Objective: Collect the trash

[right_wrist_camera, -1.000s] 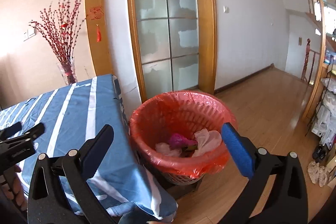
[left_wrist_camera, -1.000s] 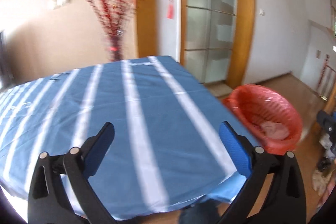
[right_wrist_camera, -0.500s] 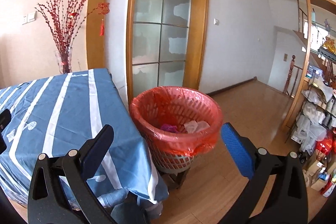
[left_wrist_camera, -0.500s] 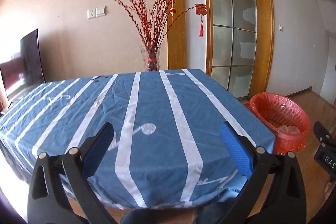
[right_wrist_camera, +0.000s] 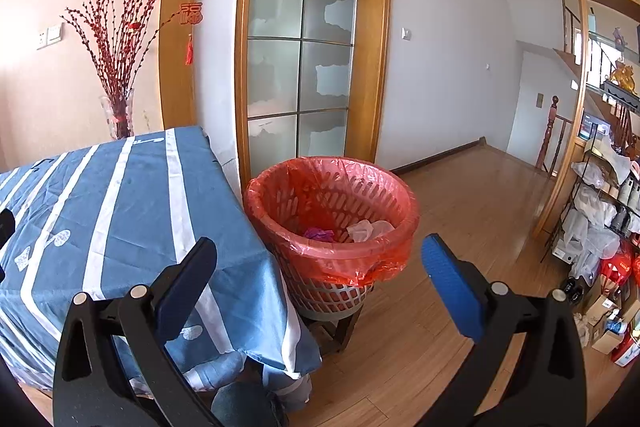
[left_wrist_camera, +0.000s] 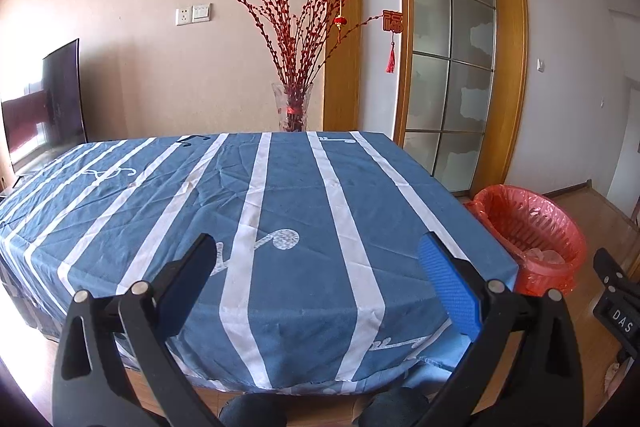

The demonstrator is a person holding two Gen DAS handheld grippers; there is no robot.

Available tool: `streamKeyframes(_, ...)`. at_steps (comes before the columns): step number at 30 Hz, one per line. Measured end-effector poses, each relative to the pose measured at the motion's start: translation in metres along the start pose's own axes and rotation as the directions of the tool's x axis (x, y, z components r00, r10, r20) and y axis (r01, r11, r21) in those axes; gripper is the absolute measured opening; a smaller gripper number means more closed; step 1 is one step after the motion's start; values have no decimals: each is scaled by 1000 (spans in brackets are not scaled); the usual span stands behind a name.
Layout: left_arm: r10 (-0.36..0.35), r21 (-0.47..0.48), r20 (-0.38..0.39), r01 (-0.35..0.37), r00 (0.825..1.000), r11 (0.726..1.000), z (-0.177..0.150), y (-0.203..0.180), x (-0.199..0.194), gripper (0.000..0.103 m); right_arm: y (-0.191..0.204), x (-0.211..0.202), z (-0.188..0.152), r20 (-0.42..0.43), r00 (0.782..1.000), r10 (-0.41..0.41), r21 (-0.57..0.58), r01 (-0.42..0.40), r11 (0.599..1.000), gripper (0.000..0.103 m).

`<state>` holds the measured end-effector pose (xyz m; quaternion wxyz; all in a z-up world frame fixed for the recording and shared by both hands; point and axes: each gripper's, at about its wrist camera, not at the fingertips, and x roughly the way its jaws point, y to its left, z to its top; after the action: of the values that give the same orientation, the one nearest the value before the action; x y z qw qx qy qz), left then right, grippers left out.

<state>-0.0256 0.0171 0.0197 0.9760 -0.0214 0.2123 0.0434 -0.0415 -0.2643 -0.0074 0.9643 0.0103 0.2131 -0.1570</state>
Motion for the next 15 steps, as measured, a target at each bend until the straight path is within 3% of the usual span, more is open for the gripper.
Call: streamKeyframes(15, -3, -5, -12, 3, 1000, 1000, -3, 1, 3, 99, 5, 3, -4, -24, 1000, 6, -5, -6, 1000, 101)
